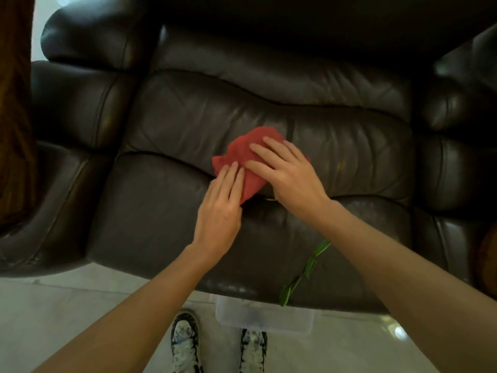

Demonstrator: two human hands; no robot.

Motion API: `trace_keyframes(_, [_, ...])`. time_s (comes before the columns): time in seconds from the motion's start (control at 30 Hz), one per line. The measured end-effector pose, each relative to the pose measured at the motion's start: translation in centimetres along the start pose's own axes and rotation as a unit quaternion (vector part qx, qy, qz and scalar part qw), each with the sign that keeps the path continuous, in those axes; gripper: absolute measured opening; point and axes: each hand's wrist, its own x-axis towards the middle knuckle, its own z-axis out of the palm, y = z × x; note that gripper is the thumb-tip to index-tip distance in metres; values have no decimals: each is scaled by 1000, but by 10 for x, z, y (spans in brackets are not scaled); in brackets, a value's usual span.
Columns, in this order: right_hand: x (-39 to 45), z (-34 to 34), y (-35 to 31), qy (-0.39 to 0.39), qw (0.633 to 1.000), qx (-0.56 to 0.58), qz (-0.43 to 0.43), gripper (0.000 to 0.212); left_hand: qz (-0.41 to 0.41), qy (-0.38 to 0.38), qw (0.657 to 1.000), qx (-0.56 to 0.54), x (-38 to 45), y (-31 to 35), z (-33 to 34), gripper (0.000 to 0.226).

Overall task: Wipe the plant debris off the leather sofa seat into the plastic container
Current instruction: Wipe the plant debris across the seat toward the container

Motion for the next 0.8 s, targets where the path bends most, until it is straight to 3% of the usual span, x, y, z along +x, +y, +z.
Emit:
trace_keyframes(0.07, [5,12,7,-107,994,3,-10,56,-36,-62,997,27,0,-1,12,66])
trace_keyframes(0.13, [-2,24,14,-165,985,33,26,62,-62,-110,991,45,2,7,25,67])
trace_keyframes(0.27, [-39,28,14,-105,983,99,112,51,-35,-128,991,28,-2,38,37,65])
trace_keyframes(0.4, [-68,14,6,-156,971,101,150,46,7,-143,990,-12,-19,54,30,57])
trace_keyframes(0.5, [-74,-2,3,-188,969,95,126,43,28,-113,993,-35,-37,59,21,51])
trace_keyframes(0.57, [-75,-10,0,-155,977,98,110,43,25,-82,995,-50,-42,56,17,54])
trace_keyframes(0.7, [-59,-14,-8,-13,994,77,76,41,4,12,999,-35,-32,44,8,45])
trace_keyframes(0.8, [-31,-2,-7,-27,998,52,34,45,-31,4,999,-14,-24,29,9,52])
